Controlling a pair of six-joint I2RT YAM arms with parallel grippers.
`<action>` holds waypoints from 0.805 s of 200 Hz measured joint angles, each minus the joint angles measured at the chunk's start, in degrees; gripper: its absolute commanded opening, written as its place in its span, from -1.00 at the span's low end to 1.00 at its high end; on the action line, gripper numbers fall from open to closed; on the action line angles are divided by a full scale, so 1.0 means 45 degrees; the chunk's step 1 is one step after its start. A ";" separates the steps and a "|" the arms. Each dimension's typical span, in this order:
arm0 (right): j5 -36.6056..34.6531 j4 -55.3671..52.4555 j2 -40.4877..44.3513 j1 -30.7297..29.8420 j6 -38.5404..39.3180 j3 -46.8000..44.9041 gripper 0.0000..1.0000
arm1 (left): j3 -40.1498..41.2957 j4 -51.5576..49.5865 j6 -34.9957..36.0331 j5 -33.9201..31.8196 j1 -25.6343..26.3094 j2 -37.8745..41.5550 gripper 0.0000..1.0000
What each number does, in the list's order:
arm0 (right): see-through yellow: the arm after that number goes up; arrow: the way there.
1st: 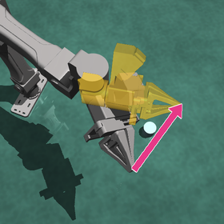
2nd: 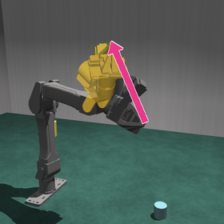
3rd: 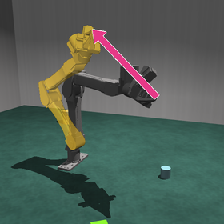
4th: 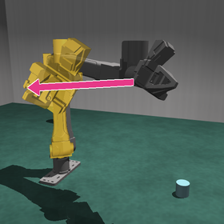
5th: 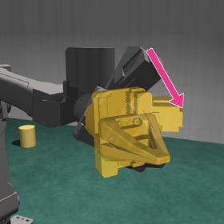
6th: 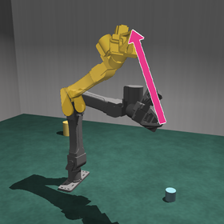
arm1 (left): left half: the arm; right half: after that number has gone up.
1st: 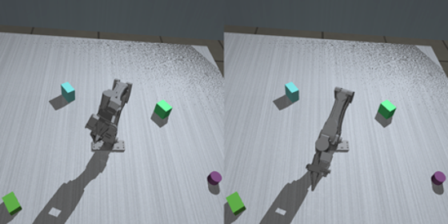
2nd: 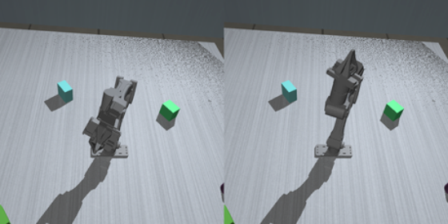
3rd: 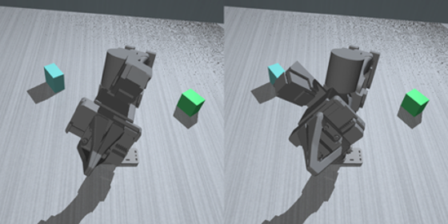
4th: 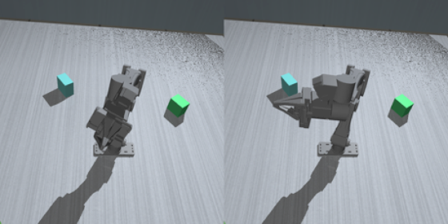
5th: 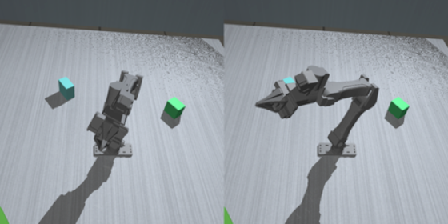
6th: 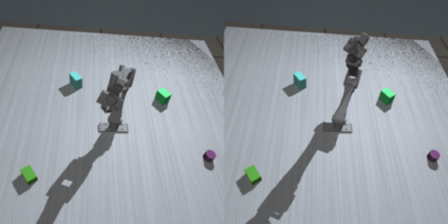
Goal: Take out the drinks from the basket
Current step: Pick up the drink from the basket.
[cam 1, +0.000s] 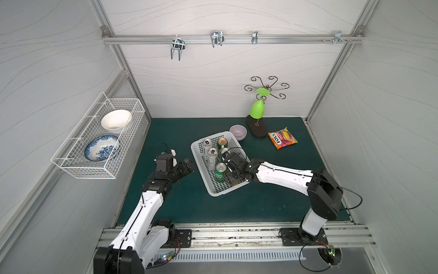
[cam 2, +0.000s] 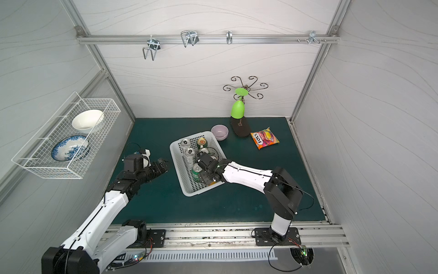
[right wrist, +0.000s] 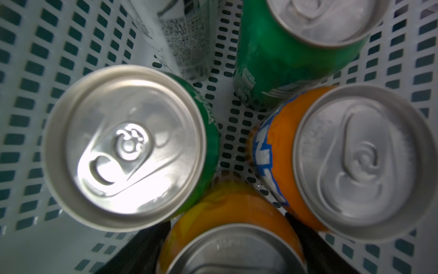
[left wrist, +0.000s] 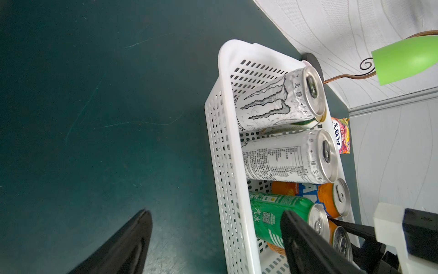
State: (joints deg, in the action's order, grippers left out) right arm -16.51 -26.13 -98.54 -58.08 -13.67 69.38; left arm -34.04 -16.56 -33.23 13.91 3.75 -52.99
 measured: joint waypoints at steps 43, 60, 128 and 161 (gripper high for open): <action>0.0029 -0.0019 0.0000 0.0019 -0.0005 0.0000 0.20 | 0.0000 0.0015 0.0000 0.0063 0.0000 -0.0015 0.80; 0.0029 -0.0039 0.0005 0.0019 -0.0005 0.0005 0.19 | 0.0000 0.0019 -0.0005 0.0194 0.0000 -0.0092 0.80; 0.0068 -0.0767 0.0272 0.0024 0.0049 0.0160 0.17 | 0.0000 0.0034 -0.0058 0.0675 0.0000 -0.0330 0.80; 0.0214 -0.1418 0.0743 0.0044 0.0248 0.0476 0.16 | 0.0000 0.0049 -0.0102 0.1156 0.0000 -0.0364 0.79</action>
State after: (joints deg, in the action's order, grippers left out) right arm -15.55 -32.51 -95.20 -57.89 -12.56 71.53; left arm -34.04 -16.34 -33.69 19.11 3.75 -54.63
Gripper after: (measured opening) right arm 0.693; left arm 0.901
